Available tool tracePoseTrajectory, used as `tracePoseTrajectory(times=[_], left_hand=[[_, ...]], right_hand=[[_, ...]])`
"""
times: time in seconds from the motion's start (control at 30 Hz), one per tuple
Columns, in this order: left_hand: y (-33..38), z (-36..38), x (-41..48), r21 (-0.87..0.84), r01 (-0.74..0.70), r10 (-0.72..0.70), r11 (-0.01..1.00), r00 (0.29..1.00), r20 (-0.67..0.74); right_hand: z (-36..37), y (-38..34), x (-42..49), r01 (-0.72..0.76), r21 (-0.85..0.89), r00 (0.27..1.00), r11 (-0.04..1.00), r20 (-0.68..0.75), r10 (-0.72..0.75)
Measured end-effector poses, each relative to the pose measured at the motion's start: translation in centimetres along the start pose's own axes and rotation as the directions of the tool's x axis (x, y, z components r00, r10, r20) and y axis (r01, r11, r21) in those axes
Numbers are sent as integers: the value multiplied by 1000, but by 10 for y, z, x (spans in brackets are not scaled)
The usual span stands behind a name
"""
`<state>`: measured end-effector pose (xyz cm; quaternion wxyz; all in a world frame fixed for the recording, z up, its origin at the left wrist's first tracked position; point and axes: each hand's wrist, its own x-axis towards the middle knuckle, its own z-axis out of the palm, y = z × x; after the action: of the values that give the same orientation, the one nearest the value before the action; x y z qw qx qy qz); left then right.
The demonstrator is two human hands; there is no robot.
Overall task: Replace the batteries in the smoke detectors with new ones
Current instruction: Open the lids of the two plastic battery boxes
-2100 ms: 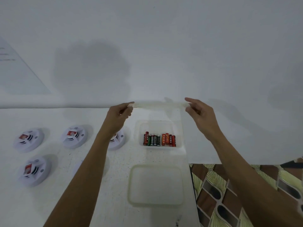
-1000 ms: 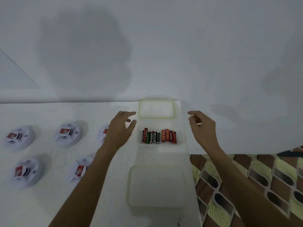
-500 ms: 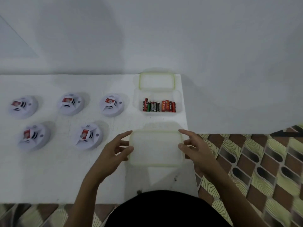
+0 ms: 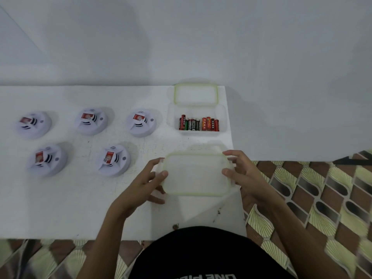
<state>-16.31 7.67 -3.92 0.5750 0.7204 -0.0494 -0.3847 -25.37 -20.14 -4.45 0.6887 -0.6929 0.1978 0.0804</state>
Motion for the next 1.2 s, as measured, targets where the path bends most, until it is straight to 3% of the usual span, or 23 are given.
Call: tracePoseTrajectory(times=[0.13,0.23,0.3,0.43,0.7,0.83,0.93,1.0,1.2], left_hand=[[-7,9,1,-64,-16,6,998,987,-159],[-9,15,3,-111,-119,81,987,951,-299],[-10,19,3,-125,-184,136,975,938,-319],[-14,30,1,-55,-187,175,981,969,-175],[-9,29,2,-203,-52,47,978,998,-28],[-7,21,9,-253,7,25,967,992,122],[-4,20,12,-297,1,38,955,992,124],[-3,22,12,-262,-34,57,964,995,79],[-7,17,13,-57,-71,70,996,997,-19]], right_hand=[[9,2,-1,17,-51,998,999,-62,-20],[16,3,-6,15,-221,985,975,-162,-52],[20,5,-11,-6,-239,991,971,-128,-26],[27,5,-14,-40,-107,999,993,-29,37],[27,9,-10,-134,328,990,935,88,111],[26,10,-6,-205,388,974,899,167,150],[23,9,-4,-196,437,974,878,192,122],[24,5,-3,-160,401,980,902,173,96],[26,0,-15,-72,53,995,996,76,68]])
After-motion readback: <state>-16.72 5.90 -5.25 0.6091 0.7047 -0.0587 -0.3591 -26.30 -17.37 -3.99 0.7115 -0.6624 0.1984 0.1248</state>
